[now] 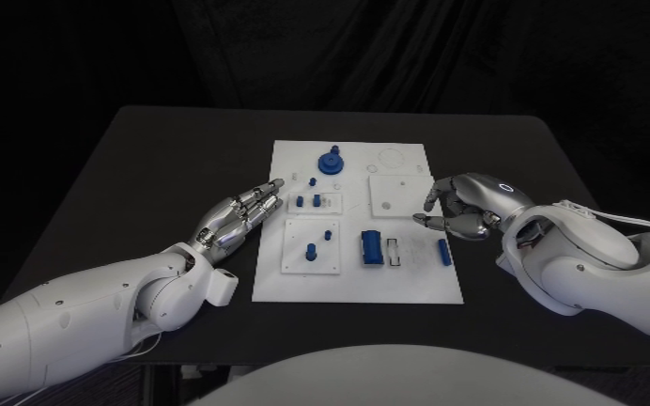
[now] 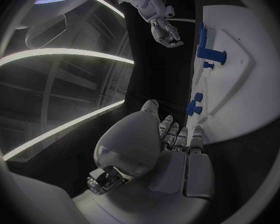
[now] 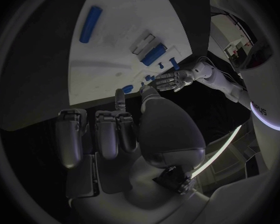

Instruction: Assemble the parts on the task board

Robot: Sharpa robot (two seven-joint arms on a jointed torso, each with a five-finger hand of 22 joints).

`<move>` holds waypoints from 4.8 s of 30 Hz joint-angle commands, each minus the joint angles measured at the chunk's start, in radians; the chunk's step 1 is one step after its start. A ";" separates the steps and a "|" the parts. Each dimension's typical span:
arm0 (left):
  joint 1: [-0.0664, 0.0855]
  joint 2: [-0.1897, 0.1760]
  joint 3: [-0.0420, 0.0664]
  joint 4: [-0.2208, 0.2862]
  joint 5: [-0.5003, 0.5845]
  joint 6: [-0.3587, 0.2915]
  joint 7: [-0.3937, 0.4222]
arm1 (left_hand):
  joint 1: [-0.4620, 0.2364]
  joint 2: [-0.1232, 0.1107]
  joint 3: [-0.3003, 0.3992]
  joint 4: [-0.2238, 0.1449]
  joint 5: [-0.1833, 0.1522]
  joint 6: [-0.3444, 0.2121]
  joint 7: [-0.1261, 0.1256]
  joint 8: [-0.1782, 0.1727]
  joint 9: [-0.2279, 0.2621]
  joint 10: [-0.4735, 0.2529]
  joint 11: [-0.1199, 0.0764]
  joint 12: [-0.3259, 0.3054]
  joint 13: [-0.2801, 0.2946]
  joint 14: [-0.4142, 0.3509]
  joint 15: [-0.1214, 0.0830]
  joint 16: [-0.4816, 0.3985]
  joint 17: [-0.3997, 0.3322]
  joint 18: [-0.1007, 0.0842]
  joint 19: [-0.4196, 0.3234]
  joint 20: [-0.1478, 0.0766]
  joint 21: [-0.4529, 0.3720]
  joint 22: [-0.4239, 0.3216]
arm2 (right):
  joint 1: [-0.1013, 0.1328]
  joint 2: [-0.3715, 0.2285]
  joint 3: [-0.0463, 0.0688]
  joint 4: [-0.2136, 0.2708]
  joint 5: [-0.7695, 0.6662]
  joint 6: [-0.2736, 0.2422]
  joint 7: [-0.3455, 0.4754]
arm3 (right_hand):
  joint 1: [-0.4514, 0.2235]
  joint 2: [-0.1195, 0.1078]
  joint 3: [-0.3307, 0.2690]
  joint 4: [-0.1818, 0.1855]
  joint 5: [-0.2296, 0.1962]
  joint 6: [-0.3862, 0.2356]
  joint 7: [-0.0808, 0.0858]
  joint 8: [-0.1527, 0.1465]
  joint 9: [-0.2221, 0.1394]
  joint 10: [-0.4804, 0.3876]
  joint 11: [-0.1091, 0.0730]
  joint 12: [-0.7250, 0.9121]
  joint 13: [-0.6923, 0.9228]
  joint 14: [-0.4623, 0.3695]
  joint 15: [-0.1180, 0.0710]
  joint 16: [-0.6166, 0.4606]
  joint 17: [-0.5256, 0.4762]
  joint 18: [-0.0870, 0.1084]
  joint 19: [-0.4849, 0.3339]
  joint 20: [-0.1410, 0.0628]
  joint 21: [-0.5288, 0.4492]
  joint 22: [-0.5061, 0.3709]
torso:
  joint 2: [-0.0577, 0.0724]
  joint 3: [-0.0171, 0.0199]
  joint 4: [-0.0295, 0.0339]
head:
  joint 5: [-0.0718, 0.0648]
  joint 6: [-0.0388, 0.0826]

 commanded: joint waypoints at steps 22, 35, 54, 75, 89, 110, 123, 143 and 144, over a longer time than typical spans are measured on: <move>-0.001 0.003 0.001 -0.001 0.003 -0.004 0.059 | 0.003 -0.006 0.009 0.000 0.010 0.004 -0.001 0.006 0.001 0.003 0.005 0.006 0.001 0.001 0.001 -0.004 -0.002 0.020 0.002 0.007 0.005 0.000 | -0.032 0.027 -0.001 -0.045 -0.041 0.248 -0.232 | -0.008 0.002 -0.010 0.011 0.027 0.019 -0.001 0.005 0.039 0.106 0.005 0.002 0.263 0.102 0.000 0.007 0.264 -0.023 0.102 -0.002 0.027 0.263 | 0.000 0.0001 -0.0005 | -0.032 0.000; -0.001 0.004 0.001 -0.004 0.003 -0.001 0.056 | 0.004 -0.006 0.010 -0.001 0.011 0.003 -0.001 0.006 0.001 0.003 0.005 0.005 0.001 0.001 0.001 -0.004 -0.002 0.020 0.002 0.007 0.005 0.000 | -0.052 0.026 -0.001 -0.034 -0.146 0.223 -0.246 | 0.000 -0.007 -0.023 0.008 -0.030 -0.032 -0.008 0.041 0.104 0.106 -0.009 0.002 0.263 0.102 -0.011 0.007 0.264 -0.023 0.102 -0.010 0.027 0.263 | 0.000 -0.0002 -0.0023 | -0.035 0.000; -0.001 0.007 0.001 -0.008 0.003 0.004 0.049 | 0.005 -0.006 0.011 -0.001 0.010 0.001 0.001 0.006 0.001 0.003 0.005 0.005 0.001 0.001 0.002 -0.004 -0.002 0.020 0.002 0.007 0.005 0.001 | -0.076 0.043 -0.001 -0.044 -0.158 0.237 -0.237 | -0.036 0.022 -0.028 0.011 -0.008 -0.027 -0.019 0.085 0.164 0.106 -0.012 0.002 0.263 0.102 -0.014 0.007 0.264 -0.023 0.102 -0.014 0.027 0.263 | 0.000 -0.0002 -0.0004 | -0.037 0.000; -0.001 0.009 0.001 -0.006 0.003 0.013 0.043 | 0.010 -0.007 0.016 -0.004 0.005 0.015 0.012 0.009 0.003 0.005 0.015 0.012 0.002 0.001 0.008 -0.004 -0.002 0.020 0.004 0.013 0.007 0.002 | -0.094 0.093 -0.001 -0.068 -0.064 0.275 -0.214 | 0.136 0.004 0.125 -0.040 0.325 0.019 -0.014 -0.010 0.178 0.106 -0.010 0.002 0.263 0.102 -0.015 0.007 0.264 -0.020 0.097 -0.016 0.017 0.260 | 0.000 -0.0001 -0.0007 | -0.031 0.000; -0.001 0.010 0.001 -0.005 0.003 0.015 0.042 | 0.014 -0.008 0.021 -0.006 -0.001 0.026 0.018 0.013 0.004 0.011 0.023 0.026 0.004 0.001 0.011 -0.004 -0.002 0.020 0.005 0.016 0.007 0.002 | -0.095 0.114 -0.001 -0.098 0.175 0.241 -0.208 | 0.170 -0.010 0.178 -0.094 0.269 0.085 -0.014 -0.048 0.176 0.106 -0.008 0.002 0.263 0.102 -0.014 0.007 0.264 -0.023 0.102 -0.013 0.027 0.263 | 0.000 0.0001 -0.0003 | -0.026 0.000; -0.001 0.017 0.001 -0.010 0.003 0.015 0.044 | 0.015 -0.007 0.022 -0.006 -0.003 0.026 0.019 0.013 0.004 0.013 0.025 0.031 0.005 0.001 0.012 -0.004 -0.002 0.019 0.005 0.016 0.007 0.002 | -0.057 0.095 0.000 -0.034 0.805 -0.092 0.053 | 0.120 -0.006 0.205 -0.085 0.250 0.169 -0.031 -0.100 0.170 0.106 -0.022 0.002 0.263 0.102 -0.030 0.007 0.264 -0.023 0.102 -0.028 0.027 0.263 | -0.001 -0.0001 0.0002 | -0.028 0.000; -0.001 0.019 0.001 -0.011 0.003 0.016 0.043 | 0.016 -0.008 0.023 -0.007 -0.003 0.024 0.019 0.012 0.003 0.014 0.025 0.031 0.005 0.001 0.012 -0.004 -0.002 0.019 0.005 0.016 0.007 0.002 | -0.054 0.129 0.000 -0.056 0.853 -0.101 0.064 | 0.102 -0.005 0.204 -0.072 0.207 0.173 -0.034 -0.115 0.174 0.106 -0.026 0.002 0.263 0.102 -0.031 0.007 0.264 -0.023 0.102 -0.030 0.027 0.263 | 0.000 -0.0006 0.0001 | -0.026 0.000; -0.001 0.023 0.001 -0.013 0.003 0.020 0.041 | 0.017 -0.008 0.024 -0.007 -0.006 0.023 0.020 0.012 0.003 0.014 0.026 0.031 0.004 0.001 0.013 -0.004 -0.002 0.019 0.005 0.017 0.007 0.002 | -0.058 0.164 0.000 -0.087 0.809 -0.041 -0.019 | 0.068 -0.013 0.179 -0.048 0.076 0.168 -0.029 -0.154 0.179 0.106 -0.022 0.002 0.263 0.102 -0.023 0.007 0.264 -0.022 0.100 -0.024 0.024 0.262 | 0.000 0.0001 0.0007 | -0.025 0.000; -0.001 0.023 0.001 -0.013 0.003 0.020 0.041 | 0.017 -0.008 0.024 -0.007 -0.006 0.023 0.020 0.012 0.003 0.014 0.026 0.031 0.004 0.001 0.013 -0.004 -0.002 0.019 0.005 0.017 0.007 0.002 | -0.058 0.165 0.000 -0.088 0.809 -0.040 -0.021 | 0.063 -0.013 0.175 -0.045 0.062 0.169 -0.029 -0.156 0.180 0.106 -0.022 0.002 0.263 0.102 -0.023 0.007 0.264 -0.022 0.100 -0.023 0.023 0.262 | 0.000 0.0001 -0.0003 | -0.024 0.000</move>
